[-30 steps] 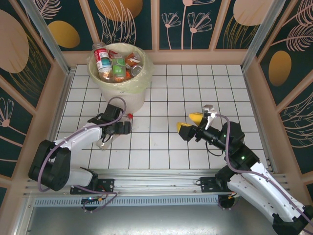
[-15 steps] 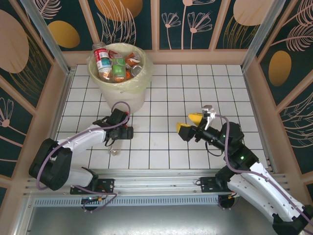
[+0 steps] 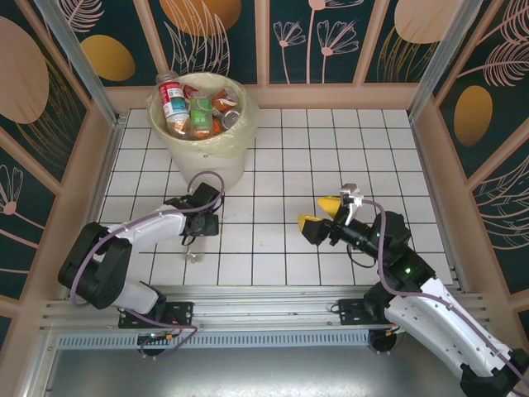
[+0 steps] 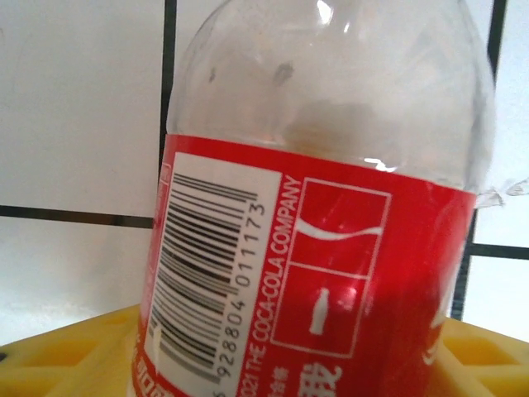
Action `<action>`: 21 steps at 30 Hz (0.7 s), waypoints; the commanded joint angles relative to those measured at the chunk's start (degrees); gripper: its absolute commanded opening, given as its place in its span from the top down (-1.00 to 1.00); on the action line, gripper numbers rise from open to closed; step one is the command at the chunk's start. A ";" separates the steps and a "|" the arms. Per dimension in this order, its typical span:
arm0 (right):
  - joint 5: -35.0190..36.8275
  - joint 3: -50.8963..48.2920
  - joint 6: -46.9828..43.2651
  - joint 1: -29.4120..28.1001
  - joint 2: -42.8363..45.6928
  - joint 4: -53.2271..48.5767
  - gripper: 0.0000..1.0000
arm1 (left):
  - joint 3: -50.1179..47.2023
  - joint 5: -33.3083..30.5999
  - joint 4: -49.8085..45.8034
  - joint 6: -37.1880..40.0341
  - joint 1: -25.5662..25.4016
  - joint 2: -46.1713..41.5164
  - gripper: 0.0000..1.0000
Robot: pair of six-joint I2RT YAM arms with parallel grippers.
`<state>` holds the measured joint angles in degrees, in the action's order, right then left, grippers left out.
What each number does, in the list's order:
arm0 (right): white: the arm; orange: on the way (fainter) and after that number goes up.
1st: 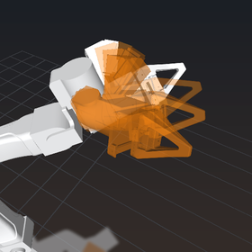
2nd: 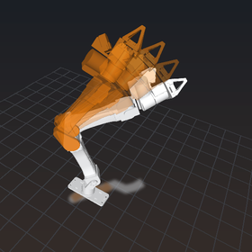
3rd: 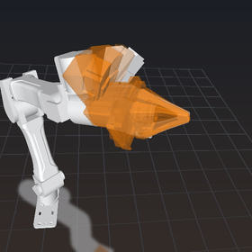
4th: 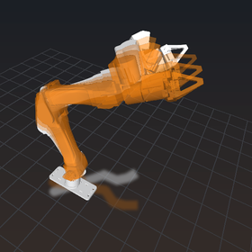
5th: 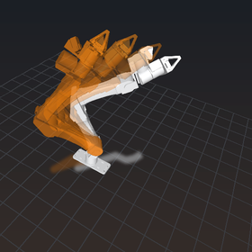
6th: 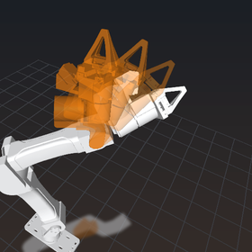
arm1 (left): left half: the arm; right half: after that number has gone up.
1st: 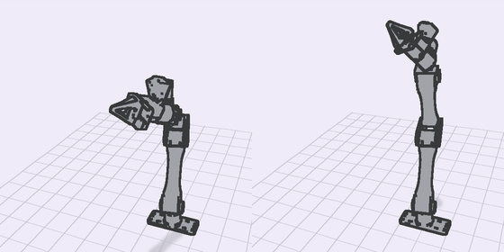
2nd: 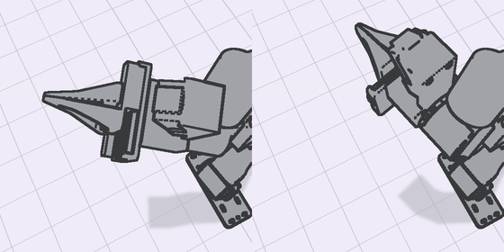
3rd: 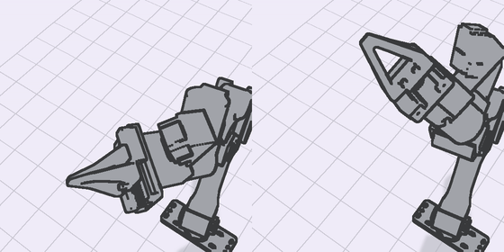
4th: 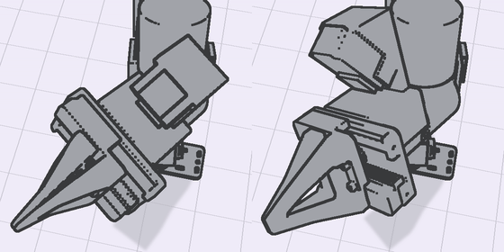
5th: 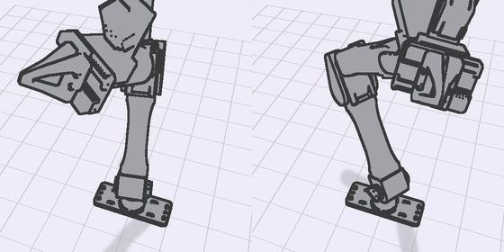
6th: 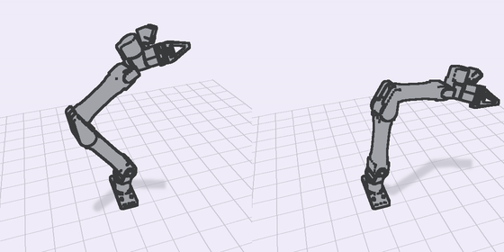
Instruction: Put the plastic bottles in the bin
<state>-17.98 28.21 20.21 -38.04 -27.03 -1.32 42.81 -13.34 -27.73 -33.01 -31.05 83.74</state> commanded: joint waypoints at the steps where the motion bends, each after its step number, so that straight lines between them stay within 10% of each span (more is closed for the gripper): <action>1: -1.36 -0.43 -0.78 -0.07 0.79 3.00 -0.98 | 1.23 -1.73 -1.69 -1.31 -1.00 -1.48 -0.24; 9: -0.20 -0.43 -0.61 -0.05 0.95 2.34 -0.98 | -1.08 0.77 -0.97 0.78 -3.62 -6.01 -0.15; 21: 3.45 3.35 -0.78 0.00 -0.18 -0.64 -0.97 | -4.78 25.39 2.36 7.88 -4.55 -21.76 -0.19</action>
<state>-16.29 28.86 20.21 -38.02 -27.24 -1.93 37.06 4.23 -25.89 -27.81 -35.27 63.75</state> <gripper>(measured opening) 0.989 0.600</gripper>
